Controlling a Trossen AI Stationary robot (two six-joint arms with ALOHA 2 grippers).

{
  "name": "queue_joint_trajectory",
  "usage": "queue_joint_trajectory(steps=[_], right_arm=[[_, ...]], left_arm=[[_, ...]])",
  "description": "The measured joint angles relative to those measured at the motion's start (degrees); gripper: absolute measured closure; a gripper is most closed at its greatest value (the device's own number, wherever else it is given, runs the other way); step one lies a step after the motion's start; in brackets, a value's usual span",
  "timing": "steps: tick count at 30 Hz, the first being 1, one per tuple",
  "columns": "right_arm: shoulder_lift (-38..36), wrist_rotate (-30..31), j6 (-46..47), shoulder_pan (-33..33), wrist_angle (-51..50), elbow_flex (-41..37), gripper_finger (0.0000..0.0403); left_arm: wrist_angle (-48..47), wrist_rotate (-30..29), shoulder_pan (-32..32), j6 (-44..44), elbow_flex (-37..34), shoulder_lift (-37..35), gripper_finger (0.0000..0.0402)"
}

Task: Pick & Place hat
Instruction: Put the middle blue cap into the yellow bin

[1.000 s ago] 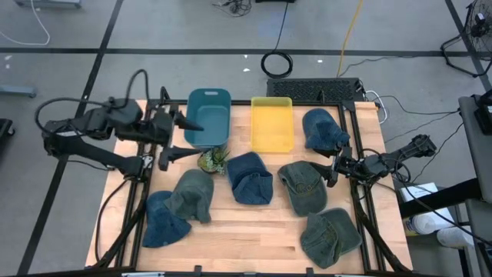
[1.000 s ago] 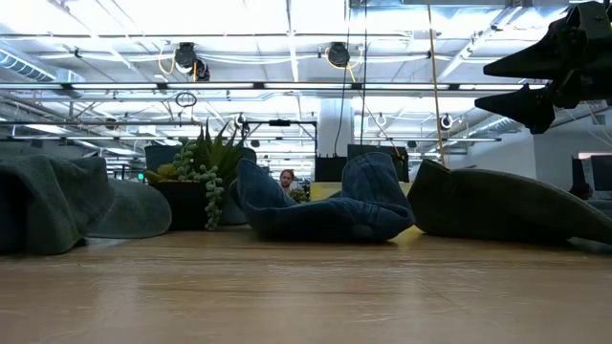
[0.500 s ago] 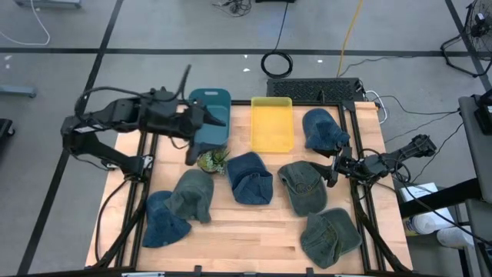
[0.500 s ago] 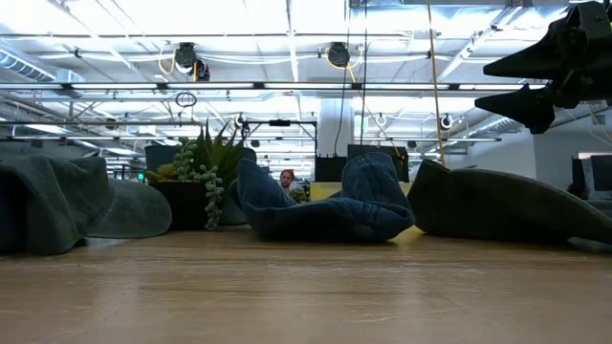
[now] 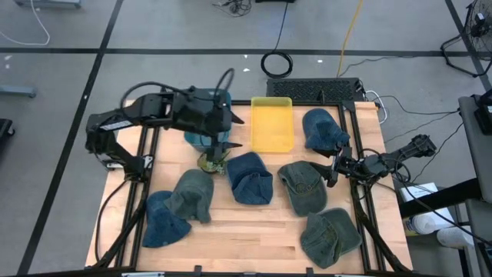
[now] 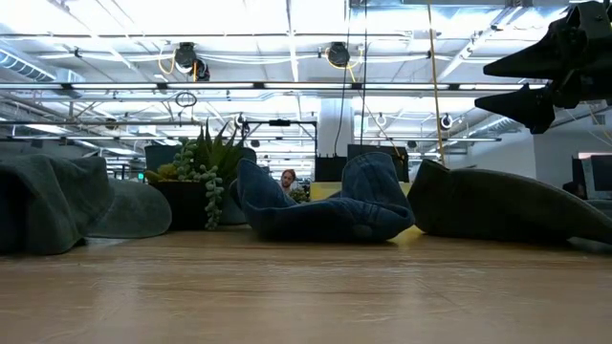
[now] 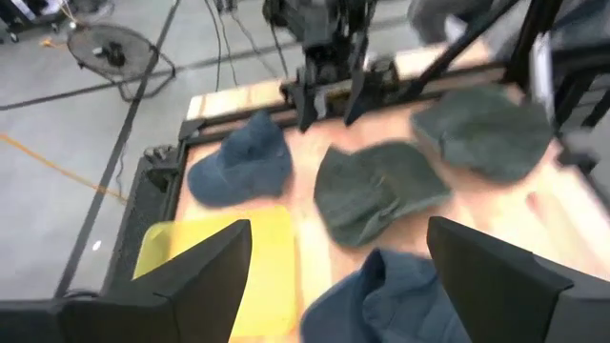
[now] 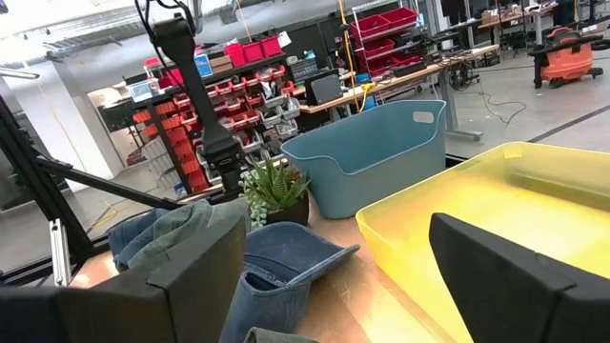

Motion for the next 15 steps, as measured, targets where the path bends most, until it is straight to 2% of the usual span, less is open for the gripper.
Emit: queue_joint_trajectory(steps=[15], right_arm=[[0.0,0.0,0.0,0.0,-0.1,0.0,0.0083]], left_arm=[[-13.2,-9.3,-2.6,19.2,1.8,3.8,0.0074]])
